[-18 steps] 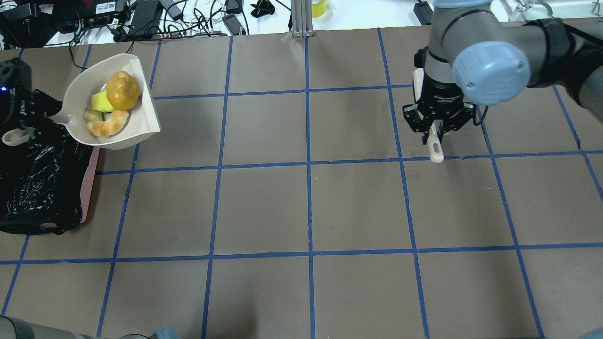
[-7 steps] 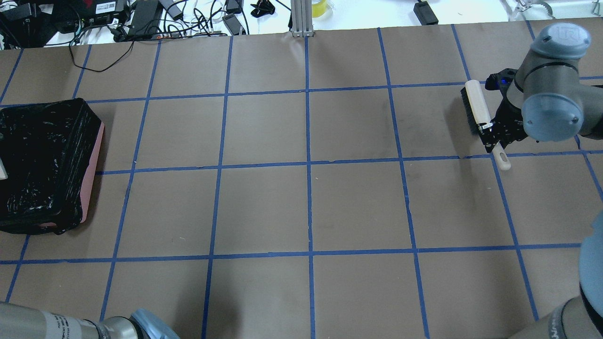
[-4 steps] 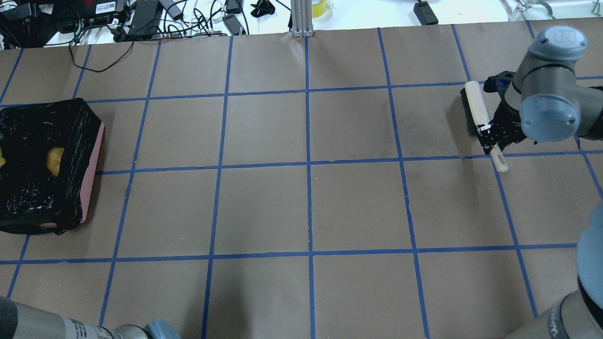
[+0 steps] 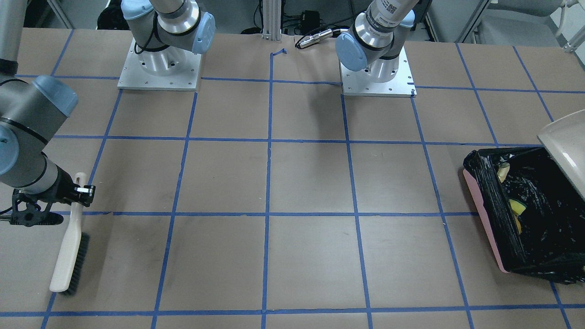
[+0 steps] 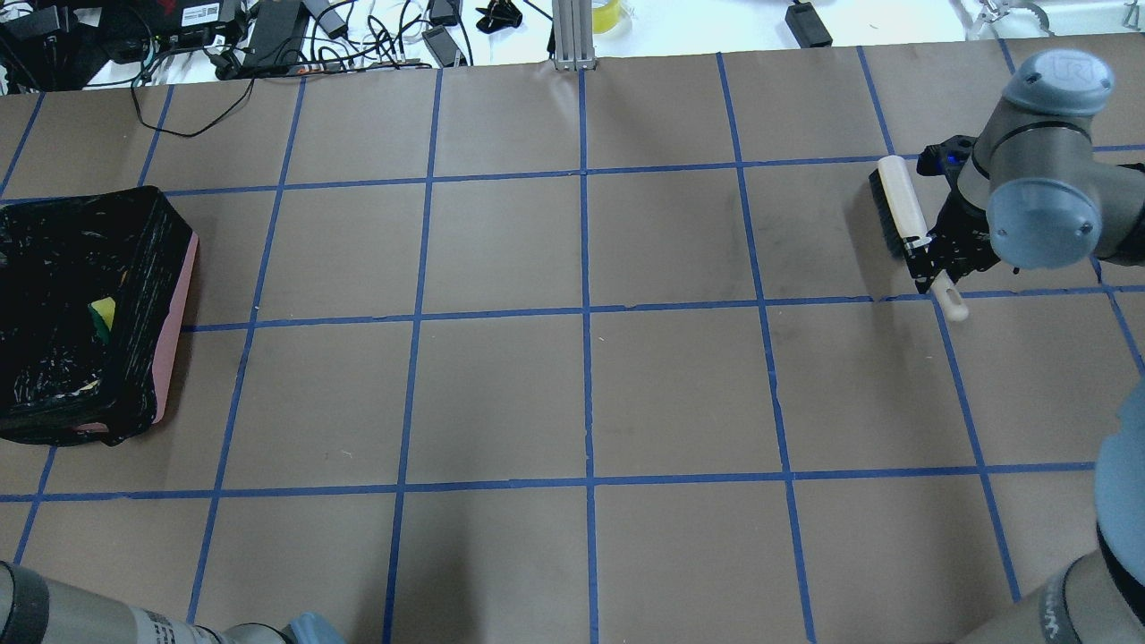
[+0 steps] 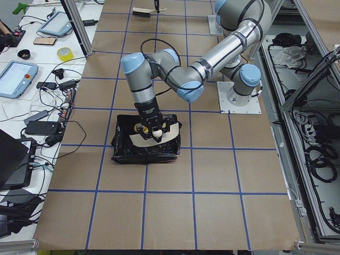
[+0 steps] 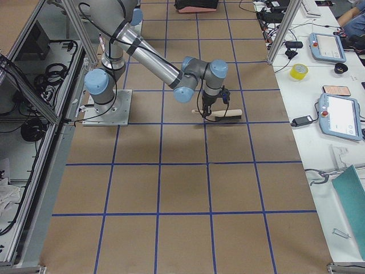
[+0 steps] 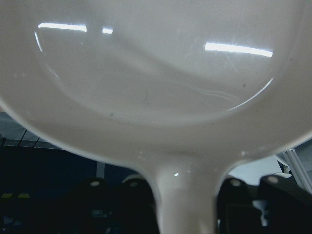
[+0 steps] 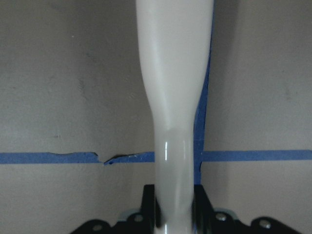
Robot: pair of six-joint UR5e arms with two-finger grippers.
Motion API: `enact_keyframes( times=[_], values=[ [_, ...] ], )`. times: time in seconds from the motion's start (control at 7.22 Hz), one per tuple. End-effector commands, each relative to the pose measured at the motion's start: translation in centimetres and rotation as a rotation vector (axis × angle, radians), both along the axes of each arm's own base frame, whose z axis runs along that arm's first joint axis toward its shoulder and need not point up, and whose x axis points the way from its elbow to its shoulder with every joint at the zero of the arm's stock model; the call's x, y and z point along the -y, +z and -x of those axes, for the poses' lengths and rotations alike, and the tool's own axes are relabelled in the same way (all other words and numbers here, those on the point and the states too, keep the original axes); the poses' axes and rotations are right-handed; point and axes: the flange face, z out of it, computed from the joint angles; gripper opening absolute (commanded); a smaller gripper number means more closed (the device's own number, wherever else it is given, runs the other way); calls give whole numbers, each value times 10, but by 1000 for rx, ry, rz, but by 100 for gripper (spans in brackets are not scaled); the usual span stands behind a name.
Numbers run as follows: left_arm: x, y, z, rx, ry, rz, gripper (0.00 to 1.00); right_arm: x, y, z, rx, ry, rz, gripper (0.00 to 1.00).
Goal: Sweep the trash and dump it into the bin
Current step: 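Tilt the dustpan over the black bin with the left gripper to dump contents, then lift the empty dustpan back with the left gripper while the right sets down the brush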
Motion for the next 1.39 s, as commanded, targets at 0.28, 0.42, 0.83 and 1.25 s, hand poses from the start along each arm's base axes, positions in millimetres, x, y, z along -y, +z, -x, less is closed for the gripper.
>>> enact_keyframes(
  times=[0.28, 0.42, 0.83, 1.25],
  values=[
    [45, -8, 54, -307, -242, 230, 0, 2, 10, 1, -8, 1, 13, 72],
    [66, -17, 90, -397, -304, 269, 0, 7, 21, 1, -4, 4, 30, 92],
    [111, -63, 208, -650, -328, 295, 0, -19, 114, -17, 4, -10, 30, 100],
    [147, -135, 281, -778, -227, 252, 0, -39, 217, -73, 86, -91, 74, 100]
  ],
)
